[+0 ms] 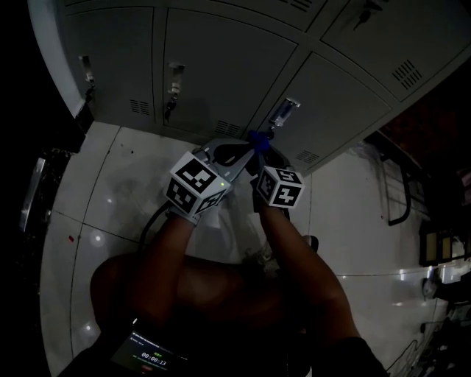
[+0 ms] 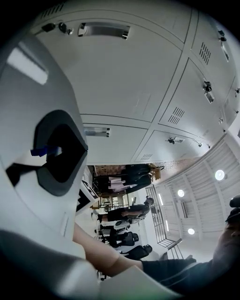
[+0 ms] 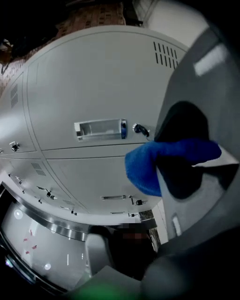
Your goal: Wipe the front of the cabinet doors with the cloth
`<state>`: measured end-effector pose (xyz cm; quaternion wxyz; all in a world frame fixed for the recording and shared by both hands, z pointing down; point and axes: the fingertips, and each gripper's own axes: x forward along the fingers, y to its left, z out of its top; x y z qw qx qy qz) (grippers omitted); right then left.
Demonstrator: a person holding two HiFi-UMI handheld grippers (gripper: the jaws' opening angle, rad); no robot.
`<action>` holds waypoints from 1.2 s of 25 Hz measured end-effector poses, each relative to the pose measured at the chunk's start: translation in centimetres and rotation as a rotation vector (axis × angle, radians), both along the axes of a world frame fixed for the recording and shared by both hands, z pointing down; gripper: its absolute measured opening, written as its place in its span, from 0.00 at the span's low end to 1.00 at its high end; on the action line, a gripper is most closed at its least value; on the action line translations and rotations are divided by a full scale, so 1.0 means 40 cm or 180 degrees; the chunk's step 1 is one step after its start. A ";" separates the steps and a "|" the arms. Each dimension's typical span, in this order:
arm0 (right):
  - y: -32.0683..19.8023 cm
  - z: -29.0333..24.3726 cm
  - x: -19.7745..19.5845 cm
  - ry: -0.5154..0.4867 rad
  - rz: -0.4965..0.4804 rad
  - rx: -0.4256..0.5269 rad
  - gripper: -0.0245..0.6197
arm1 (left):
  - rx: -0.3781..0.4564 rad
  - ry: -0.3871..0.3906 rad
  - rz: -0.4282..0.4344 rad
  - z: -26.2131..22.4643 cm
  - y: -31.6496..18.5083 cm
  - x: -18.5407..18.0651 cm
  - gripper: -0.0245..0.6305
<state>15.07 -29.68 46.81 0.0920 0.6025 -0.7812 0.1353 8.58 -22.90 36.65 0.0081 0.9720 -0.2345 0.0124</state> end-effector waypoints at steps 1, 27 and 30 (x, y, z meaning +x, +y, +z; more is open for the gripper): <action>-0.010 0.018 -0.006 -0.0016 0.0011 -0.0046 0.16 | -0.0002 0.0007 -0.0005 0.000 -0.002 -0.002 0.04; 0.000 0.068 0.505 0.0086 0.1119 -0.0279 0.16 | 0.0021 -0.0081 0.0065 0.019 0.001 0.020 0.04; 0.016 0.070 0.556 0.0146 0.1232 -0.0310 0.16 | 0.0018 -0.0080 0.0063 0.019 0.002 0.018 0.04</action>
